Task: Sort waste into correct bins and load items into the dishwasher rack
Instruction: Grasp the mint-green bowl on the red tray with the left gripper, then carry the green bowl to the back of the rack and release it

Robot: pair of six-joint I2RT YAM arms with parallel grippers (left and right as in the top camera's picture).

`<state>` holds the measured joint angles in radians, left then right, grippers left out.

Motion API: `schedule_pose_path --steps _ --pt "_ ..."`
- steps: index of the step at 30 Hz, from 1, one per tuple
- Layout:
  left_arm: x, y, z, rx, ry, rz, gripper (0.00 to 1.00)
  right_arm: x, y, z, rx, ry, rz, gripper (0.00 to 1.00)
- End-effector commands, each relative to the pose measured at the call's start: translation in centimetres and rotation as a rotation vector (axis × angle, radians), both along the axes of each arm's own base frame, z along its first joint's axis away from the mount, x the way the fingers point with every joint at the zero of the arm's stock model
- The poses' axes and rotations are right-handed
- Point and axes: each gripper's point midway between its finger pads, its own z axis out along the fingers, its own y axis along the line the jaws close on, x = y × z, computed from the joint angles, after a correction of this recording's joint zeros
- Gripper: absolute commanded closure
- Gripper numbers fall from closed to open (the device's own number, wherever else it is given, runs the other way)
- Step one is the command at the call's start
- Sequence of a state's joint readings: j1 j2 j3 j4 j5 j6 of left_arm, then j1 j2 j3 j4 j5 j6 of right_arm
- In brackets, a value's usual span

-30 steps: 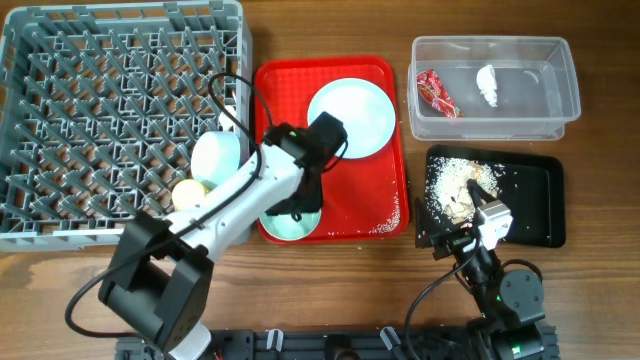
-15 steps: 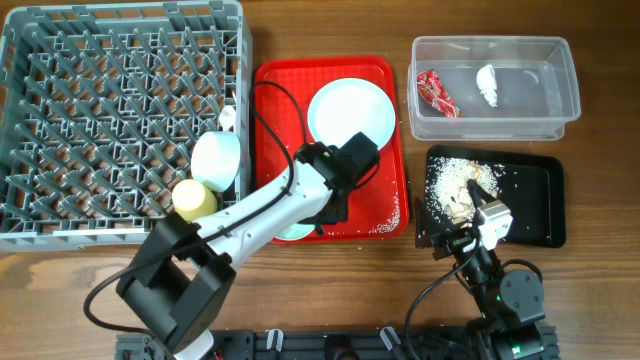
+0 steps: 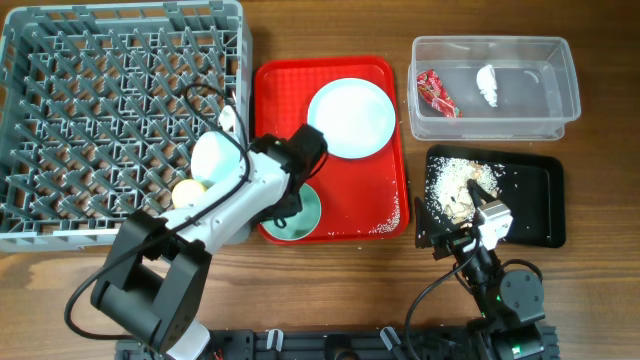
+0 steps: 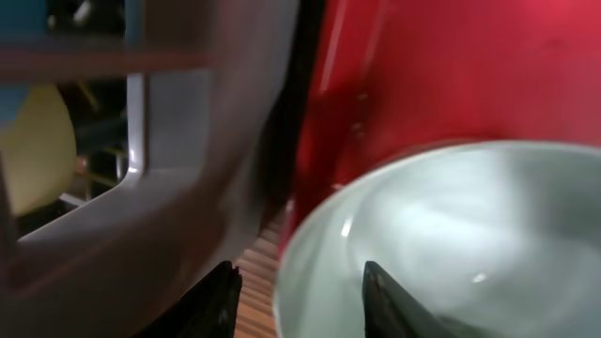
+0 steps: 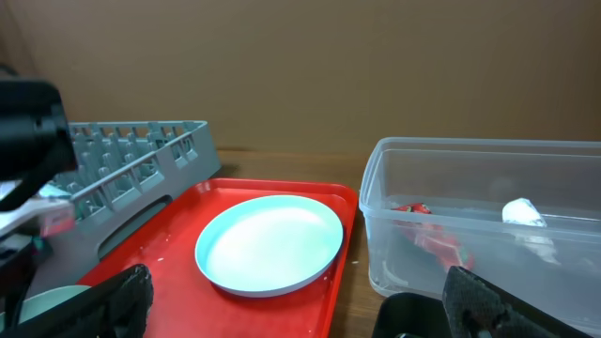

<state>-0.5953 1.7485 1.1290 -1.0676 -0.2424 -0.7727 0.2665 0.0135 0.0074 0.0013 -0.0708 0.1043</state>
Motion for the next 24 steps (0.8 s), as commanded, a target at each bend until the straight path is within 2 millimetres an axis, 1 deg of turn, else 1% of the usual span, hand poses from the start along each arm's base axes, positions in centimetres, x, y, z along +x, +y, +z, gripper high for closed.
schedule_pose_path --steps 1,2,4,5,7,9,11,14,16,17,18,19,21,22,24 --pt "-0.3 -0.9 -1.0 -0.064 0.033 -0.041 0.66 -0.1 0.0 0.2 0.01 -0.008 0.003 0.0" --pt "-0.1 -2.6 -1.2 -0.148 0.042 -0.097 0.72 -0.1 0.0 0.2 0.01 -0.008 0.003 0.0" --pt "0.0 -4.7 -1.3 -0.252 0.053 -0.148 0.8 -0.1 0.0 0.2 0.01 -0.008 0.003 0.0" --pt "0.1 -5.3 -1.2 -0.285 0.055 -0.152 0.86 -0.1 0.0 0.2 0.01 -0.008 0.003 0.0" --pt "0.3 -5.8 -1.0 -0.307 0.048 -0.153 0.96 -0.1 0.0 0.2 0.01 -0.008 0.003 0.0" --pt "0.8 -6.0 -0.6 -0.31 0.033 -0.156 0.96 -0.1 0.0 0.2 0.01 -0.008 0.003 0.0" --pt "2.0 -5.9 0.6 -0.306 -0.01 -0.156 0.96 -0.1 0.0 0.2 0.01 -0.008 0.003 0.0" --pt "4.0 -6.2 3.9 -0.331 -0.089 -0.219 0.96 -0.1 0.0 0.2 0.01 -0.008 0.003 0.0" --pt "5.7 -4.5 7.5 -0.25 -0.18 -0.207 0.96 -0.1 0.0 0.2 0.01 -0.008 0.003 0.0" --pt "6.5 -3.1 9.5 -0.178 -0.231 -0.195 0.96 -0.1 0.0 0.2 0.01 -0.008 0.003 0.0" --pt "7.2 -1.2 11.9 -0.083 -0.288 -0.18 0.96 -0.1 0.0 0.2 0.01 -0.008 0.003 0.0" --pt "7.9 1.1 14.6 0.039 -0.353 -0.16 0.96 -0.1 0.0 0.2 0.01 -0.008 0.003 0.0" --pt "8.5 5.9 20.0 0.318 -0.467 -0.117 0.96 -0.1 0.0 0.2 0.01 -0.008 0.003 0.0" --pt "8.5 7.9 22.2 0.453 -0.51 -0.103 0.96 -0.1 0.0 0.2 0.01 -0.008 0.003 0.0" --pt "8.3 10.3 24.7 0.633 -0.559 -0.077 0.96 -0.1 0.0 0.2 0.01 -0.008 0.003 0.0"
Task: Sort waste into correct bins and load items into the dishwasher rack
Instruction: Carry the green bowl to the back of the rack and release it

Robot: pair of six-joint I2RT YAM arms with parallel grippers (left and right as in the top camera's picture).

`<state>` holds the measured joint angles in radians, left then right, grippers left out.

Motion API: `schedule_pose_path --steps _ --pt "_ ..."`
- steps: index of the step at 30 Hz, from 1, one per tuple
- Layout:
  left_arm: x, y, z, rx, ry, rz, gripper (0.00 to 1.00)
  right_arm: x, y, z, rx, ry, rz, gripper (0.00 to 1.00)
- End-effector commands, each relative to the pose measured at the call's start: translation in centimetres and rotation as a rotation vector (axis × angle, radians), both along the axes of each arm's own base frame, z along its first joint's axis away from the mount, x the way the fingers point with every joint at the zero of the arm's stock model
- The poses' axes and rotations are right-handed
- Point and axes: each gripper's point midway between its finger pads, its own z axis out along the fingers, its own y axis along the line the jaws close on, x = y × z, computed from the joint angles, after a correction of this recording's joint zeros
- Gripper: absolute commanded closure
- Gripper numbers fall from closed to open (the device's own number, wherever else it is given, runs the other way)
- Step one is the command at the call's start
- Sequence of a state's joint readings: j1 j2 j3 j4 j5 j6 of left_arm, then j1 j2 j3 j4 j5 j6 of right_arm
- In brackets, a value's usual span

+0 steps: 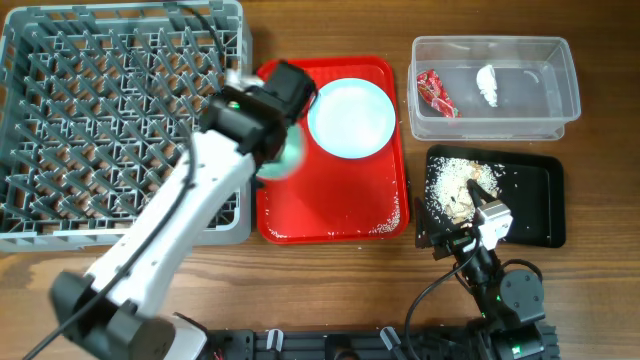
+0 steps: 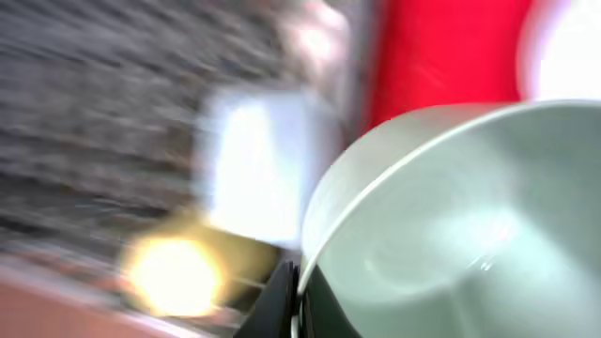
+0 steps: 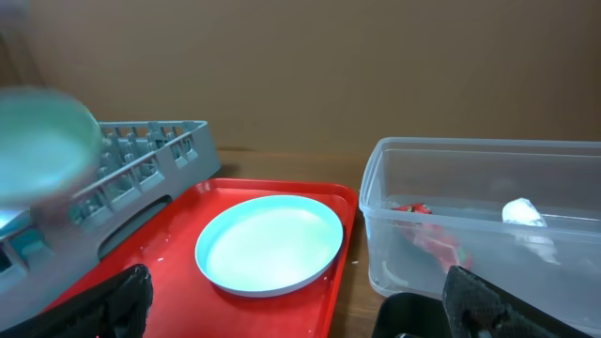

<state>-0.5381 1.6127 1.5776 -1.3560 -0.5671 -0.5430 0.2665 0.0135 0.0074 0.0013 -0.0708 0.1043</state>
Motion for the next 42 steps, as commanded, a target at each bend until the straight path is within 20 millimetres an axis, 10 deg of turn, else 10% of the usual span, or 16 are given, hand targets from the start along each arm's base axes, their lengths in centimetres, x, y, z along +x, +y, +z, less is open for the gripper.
schedule_pose_path --steps 1,11,28,37,42 --pt "1.1 7.6 8.1 0.472 -0.276 0.149 0.96 -0.1 0.0 0.2 0.01 -0.008 0.003 0.0" --pt "-0.2 15.7 3.2 0.671 -0.254 0.393 0.96 -0.1 0.0 0.2 0.01 -0.008 0.003 0.0" --pt "3.4 15.7 -3.6 0.744 -0.156 0.369 0.95 -0.1 0.0 0.2 0.01 -0.008 0.003 0.0" --pt "4.3 10.5 -2.9 0.707 -0.223 0.242 0.44 -0.1 0.0 0.2 0.01 -0.008 0.003 0.0" --pt "4.4 9.9 0.4 0.42 -0.255 0.321 0.34 -0.1 0.0 0.2 0.01 -0.008 0.003 0.0"
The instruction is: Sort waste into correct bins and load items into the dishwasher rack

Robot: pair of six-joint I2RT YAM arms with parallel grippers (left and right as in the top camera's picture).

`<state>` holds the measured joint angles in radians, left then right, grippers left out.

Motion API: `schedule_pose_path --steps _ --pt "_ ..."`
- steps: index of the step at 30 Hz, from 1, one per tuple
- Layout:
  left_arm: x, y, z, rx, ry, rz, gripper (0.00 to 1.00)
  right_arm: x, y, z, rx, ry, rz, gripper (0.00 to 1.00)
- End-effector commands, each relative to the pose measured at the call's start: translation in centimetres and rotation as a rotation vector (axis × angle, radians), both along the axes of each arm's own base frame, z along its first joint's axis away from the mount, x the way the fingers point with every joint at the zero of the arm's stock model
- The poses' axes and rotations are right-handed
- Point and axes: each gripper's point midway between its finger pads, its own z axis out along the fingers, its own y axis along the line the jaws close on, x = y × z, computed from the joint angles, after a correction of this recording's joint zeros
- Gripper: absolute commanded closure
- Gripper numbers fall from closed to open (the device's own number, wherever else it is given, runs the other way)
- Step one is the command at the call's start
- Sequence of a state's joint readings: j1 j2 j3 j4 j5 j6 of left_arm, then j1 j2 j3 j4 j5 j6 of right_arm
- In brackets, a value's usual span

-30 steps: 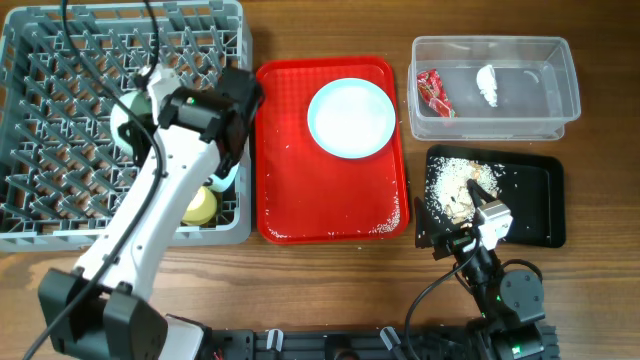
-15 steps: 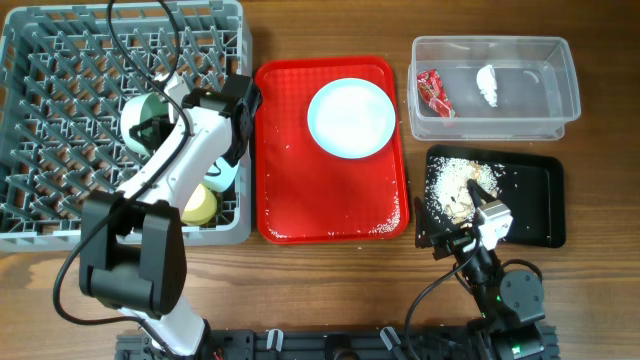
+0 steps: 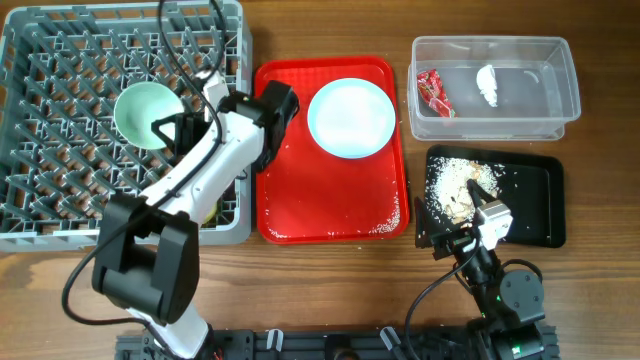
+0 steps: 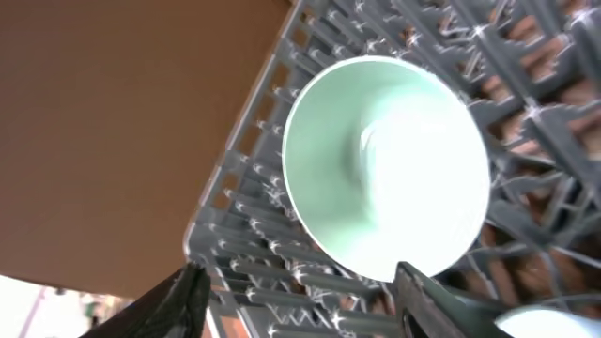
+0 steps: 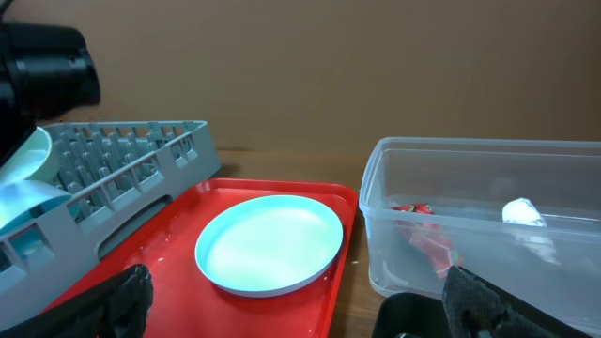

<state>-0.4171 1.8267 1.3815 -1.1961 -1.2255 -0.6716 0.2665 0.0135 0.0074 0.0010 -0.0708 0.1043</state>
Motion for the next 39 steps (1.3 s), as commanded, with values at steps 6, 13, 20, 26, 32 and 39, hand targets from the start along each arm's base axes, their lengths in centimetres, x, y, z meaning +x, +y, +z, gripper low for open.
schedule_pose_path --steps 6,13,20,26,32,39 --pt "-0.2 2.8 3.0 -0.792 -0.177 0.142 0.35 -0.1 0.0 0.2 0.01 -0.008 0.003 0.0" --pt "-0.4 8.0 1.0 -1.306 -0.15 0.115 0.33 -0.1 0.0 0.2 0.01 -0.008 0.003 0.0" --pt "0.0 9.6 -1.7 -1.335 -0.062 0.077 0.33 -0.1 0.0 0.2 0.01 -0.008 0.003 0.0" --pt "0.6 10.8 -5.3 -1.302 0.003 0.15 0.47 -0.1 0.0 0.2 0.01 -0.008 0.003 0.0" --pt "1.6 11.3 -6.9 -1.304 0.003 0.161 0.79 -0.1 0.0 0.2 0.01 -0.008 0.003 0.0" --pt "0.6 11.8 -3.4 -1.238 -0.053 0.206 0.96 -0.1 0.0 0.2 0.01 -0.008 0.003 0.0"
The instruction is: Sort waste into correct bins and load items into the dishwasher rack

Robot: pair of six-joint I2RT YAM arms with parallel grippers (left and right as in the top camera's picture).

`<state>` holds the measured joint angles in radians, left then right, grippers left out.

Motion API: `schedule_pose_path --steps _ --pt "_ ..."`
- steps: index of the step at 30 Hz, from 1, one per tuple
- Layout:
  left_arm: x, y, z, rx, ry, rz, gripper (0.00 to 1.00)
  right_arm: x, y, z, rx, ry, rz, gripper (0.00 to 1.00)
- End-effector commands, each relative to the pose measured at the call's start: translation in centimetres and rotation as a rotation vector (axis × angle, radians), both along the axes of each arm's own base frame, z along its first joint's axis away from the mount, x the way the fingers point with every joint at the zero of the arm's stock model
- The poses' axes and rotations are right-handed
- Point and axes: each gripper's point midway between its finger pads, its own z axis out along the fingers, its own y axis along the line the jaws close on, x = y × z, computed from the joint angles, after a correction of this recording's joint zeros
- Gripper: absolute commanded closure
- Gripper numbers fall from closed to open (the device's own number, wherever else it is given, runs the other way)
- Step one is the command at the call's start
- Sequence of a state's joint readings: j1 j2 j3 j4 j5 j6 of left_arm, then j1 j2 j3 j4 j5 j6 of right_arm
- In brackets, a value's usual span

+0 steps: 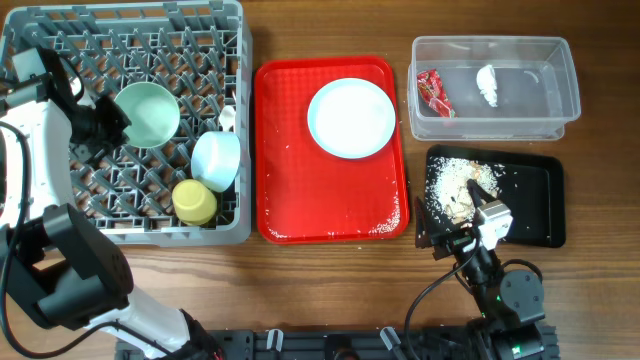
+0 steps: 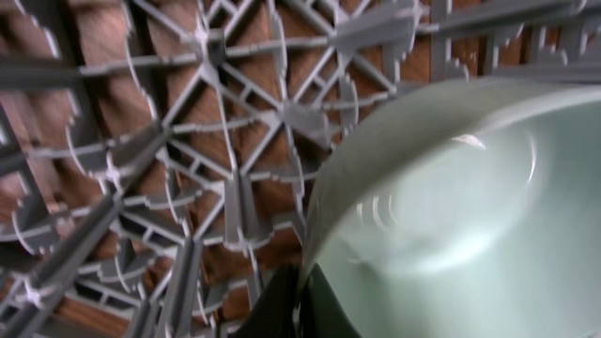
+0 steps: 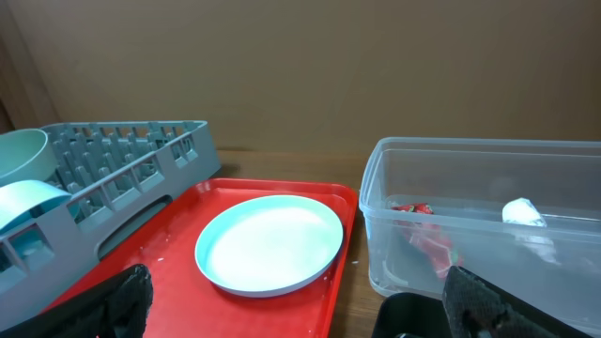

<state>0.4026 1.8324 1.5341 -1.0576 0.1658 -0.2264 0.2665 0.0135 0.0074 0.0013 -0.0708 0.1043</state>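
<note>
A pale green bowl (image 1: 150,112) sits in the grey dishwasher rack (image 1: 130,40), and my left gripper (image 1: 108,125) is shut on its left rim. In the left wrist view the bowl (image 2: 451,207) fills the right half, with the gripper (image 2: 299,305) pinching its edge over the rack's grid (image 2: 216,122). A light blue cup (image 1: 216,158) and a yellow cup (image 1: 194,202) stand in the rack. A pale blue plate (image 1: 350,118) lies on the red tray (image 1: 330,200). My right gripper (image 1: 480,200) rests open by the black tray (image 1: 530,200), empty (image 3: 300,310).
The clear bin (image 1: 490,40) at the back right holds a red wrapper (image 1: 435,92) and a white tissue (image 1: 487,85). Food crumbs lie on the black tray and along the red tray's right edge. In the right wrist view the plate (image 3: 269,244) faces me.
My left gripper was open, off the bowl, reaching from the tray side. Now it is shut on the bowl's left rim, the arm along the rack's left edge. Both cups show again.
My left gripper stood open around the green bowl's rim at the red tray's front left corner. Then it held the bowl above the tray's back left. Then the bowl sat in the rack with the gripper open. Now the gripper grips its rim again. The right arm never moved.
</note>
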Motion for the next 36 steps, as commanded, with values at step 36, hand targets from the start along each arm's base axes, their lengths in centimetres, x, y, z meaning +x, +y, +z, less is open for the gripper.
schedule_pose_path --steps 36 --pt "-1.0 -5.9 7.2 1.192 0.167 -0.069 0.96 -0.1 0.0 0.2 0.01 -0.008 0.003 0.0"
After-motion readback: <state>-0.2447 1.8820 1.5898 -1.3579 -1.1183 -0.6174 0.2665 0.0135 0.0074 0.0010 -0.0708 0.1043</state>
